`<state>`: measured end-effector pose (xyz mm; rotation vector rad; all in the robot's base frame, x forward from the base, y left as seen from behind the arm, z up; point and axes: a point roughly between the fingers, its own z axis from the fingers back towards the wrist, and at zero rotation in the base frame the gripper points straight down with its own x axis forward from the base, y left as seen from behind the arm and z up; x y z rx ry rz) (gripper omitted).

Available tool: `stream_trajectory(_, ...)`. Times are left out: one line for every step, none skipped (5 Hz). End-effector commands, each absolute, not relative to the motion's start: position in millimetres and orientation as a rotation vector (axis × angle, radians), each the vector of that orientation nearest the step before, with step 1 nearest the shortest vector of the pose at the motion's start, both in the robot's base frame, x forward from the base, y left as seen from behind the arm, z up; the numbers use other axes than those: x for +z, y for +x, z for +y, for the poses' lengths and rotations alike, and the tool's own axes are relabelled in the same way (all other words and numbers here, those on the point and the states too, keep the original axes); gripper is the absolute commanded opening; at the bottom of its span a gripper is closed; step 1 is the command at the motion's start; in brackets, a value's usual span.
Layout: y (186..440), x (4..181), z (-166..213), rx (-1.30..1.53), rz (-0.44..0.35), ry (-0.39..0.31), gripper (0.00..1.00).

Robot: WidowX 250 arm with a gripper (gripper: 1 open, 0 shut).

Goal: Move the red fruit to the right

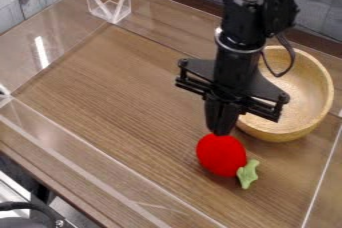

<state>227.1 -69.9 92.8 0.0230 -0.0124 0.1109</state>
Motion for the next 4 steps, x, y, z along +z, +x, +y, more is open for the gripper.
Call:
stream_trajectory(233.7,106.5,-69.3,0.122,-0.066,0.006,0.0)
stream_trajectory(233.5,105.3,-69.3,0.123,-0.064,0.006,0.0)
stream_trajectory(233.2,103.5,-69.5,0.124,-0.061,0.007,0.0)
stream_trajectory(232.8,101.7,-69.6,0.125,-0.058,0.008,0.0)
